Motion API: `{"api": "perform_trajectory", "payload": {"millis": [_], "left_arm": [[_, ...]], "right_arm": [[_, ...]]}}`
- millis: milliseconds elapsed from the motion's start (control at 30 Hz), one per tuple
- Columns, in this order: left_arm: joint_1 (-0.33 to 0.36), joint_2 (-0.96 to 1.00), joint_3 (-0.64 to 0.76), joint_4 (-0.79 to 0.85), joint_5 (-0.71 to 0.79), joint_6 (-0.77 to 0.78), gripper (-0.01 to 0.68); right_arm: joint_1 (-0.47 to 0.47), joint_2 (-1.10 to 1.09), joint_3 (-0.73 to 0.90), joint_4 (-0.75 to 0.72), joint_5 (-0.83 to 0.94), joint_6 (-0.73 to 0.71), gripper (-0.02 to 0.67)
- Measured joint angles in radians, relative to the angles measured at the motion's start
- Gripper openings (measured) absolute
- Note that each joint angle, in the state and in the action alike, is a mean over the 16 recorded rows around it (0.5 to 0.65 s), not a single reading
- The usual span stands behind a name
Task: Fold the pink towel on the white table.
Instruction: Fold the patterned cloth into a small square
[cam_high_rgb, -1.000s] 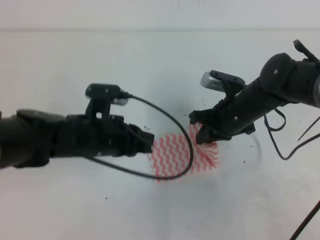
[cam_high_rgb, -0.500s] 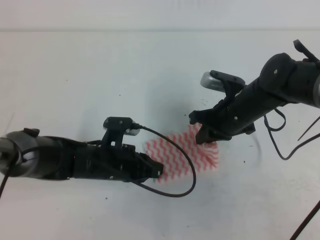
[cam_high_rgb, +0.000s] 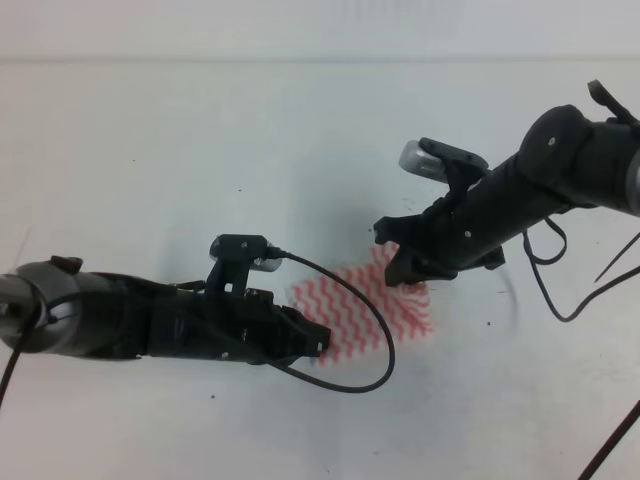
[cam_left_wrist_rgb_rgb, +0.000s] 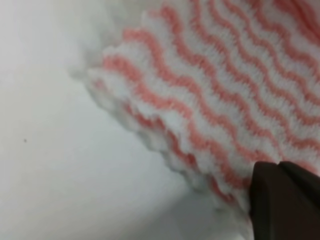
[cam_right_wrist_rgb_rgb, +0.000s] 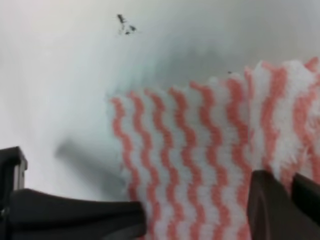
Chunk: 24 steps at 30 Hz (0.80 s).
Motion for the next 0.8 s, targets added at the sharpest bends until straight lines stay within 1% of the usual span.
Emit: {"api": "perform_trajectory", "payload": {"millis": [433,800], "left_arm": [[0.0,0.0,0.001,-0.015,-0.001,0.0,0.0],[0.0,0.0,0.0,-0.005,0.001,0.001,0.0]], "right_arm": [[0.053,0.002,0.0,0.046,-0.038,-0.017,-0.016],[0.072,0.0,0.0,0.07,-0.067,-0.023,-0.016]]}}
